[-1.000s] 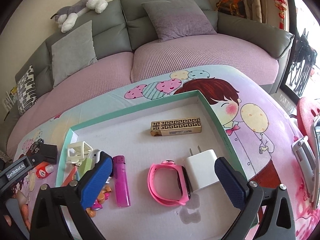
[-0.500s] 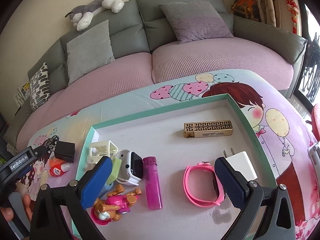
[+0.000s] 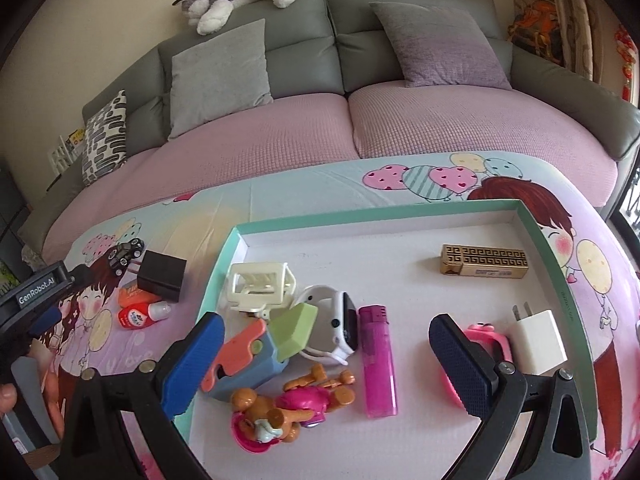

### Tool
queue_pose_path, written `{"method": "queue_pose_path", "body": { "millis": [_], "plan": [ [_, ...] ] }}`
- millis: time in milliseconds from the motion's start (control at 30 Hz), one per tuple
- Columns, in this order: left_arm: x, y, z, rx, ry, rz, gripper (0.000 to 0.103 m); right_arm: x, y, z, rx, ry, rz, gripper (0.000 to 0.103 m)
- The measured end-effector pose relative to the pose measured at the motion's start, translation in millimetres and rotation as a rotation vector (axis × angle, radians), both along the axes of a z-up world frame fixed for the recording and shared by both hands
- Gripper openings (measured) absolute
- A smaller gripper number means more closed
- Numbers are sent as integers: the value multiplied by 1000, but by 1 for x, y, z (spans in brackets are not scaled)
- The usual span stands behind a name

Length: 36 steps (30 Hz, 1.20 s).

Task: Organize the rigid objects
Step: 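Withdraw both open tools from the tray toward the remaining items on the sheet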

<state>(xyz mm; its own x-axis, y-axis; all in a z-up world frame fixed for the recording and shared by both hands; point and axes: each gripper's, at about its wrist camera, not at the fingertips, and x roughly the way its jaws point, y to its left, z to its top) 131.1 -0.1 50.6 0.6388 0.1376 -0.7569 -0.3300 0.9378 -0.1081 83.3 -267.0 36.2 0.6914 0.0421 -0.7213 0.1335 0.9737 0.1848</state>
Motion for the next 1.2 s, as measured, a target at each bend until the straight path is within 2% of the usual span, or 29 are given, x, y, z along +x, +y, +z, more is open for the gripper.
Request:
{"method": "queue_pose_path", "body": {
  "millis": [167,300,500,600,800,1000,1200],
  "plan": [
    [-3,24,2,-23,-19,52,89,7,26,-4,21,-3,62,103],
    [-4,40,1,-20,-26,83,89,9,44,-6,-2,-2,100,103],
    [-2,52,-3,1,-26,84,89,11,58,-8,17,-6,127,103],
    [-1,55,-6,-19,-37,76,89,10,62,-7,7,-13,129,103],
    [6,45,-14,-23,-17,-8,89,8,55,-1,29,-42,104,103],
    [14,31,-23,-29,12,-111,89,12,59,-3,-1,-27,112,103],
    [20,5,-39,30,91,-231,89,20,61,0,1,-27,129,103]
  ]
}}
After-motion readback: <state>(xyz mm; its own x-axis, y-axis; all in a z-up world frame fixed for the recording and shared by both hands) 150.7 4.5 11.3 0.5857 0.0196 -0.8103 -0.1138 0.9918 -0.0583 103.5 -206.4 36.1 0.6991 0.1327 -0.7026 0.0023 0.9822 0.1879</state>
